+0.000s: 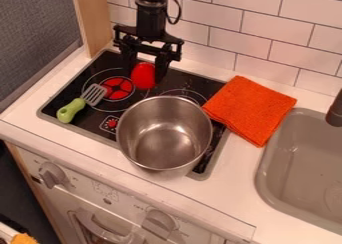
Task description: Move the red item in the silver pot to the middle of the burner
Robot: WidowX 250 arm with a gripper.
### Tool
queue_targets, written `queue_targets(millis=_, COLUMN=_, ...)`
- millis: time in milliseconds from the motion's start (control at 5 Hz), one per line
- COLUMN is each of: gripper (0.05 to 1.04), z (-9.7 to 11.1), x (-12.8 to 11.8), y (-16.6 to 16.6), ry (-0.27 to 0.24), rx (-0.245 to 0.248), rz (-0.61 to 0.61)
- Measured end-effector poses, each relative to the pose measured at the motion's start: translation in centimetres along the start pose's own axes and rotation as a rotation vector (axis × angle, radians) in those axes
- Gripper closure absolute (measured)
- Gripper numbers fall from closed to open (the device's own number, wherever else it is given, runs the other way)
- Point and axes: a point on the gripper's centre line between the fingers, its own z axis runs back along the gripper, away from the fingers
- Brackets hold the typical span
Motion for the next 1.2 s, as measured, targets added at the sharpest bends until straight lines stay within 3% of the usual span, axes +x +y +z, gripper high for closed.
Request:
queue_targets(millis=200, gripper=0.261, z=-0.2, x=0.2, y=0.3, ry=0.002, rx=0.0, rz=0.013)
queue_targets(millis=400, gripper=0.075, z=-0.2, x=0.2, y=0.2, ry=-0.002, rx=-0.007, rz=0.006)
queue_targets(millis=600, gripper=0.078, z=-0.5, x=0.1, y=0.1, ry=0.0, rx=-0.01, rz=0.0)
queue_targets(millis=1000, gripper=0.083, z=2.0, x=-0.9, y=-0.5, ry=-0.087, rx=-0.012, rz=-0.04)
queue_targets(millis=1200, gripper=0.083, z=2.4, x=-1.1, y=-0.9, ry=-0.106, rx=-0.013, rz=-0.065)
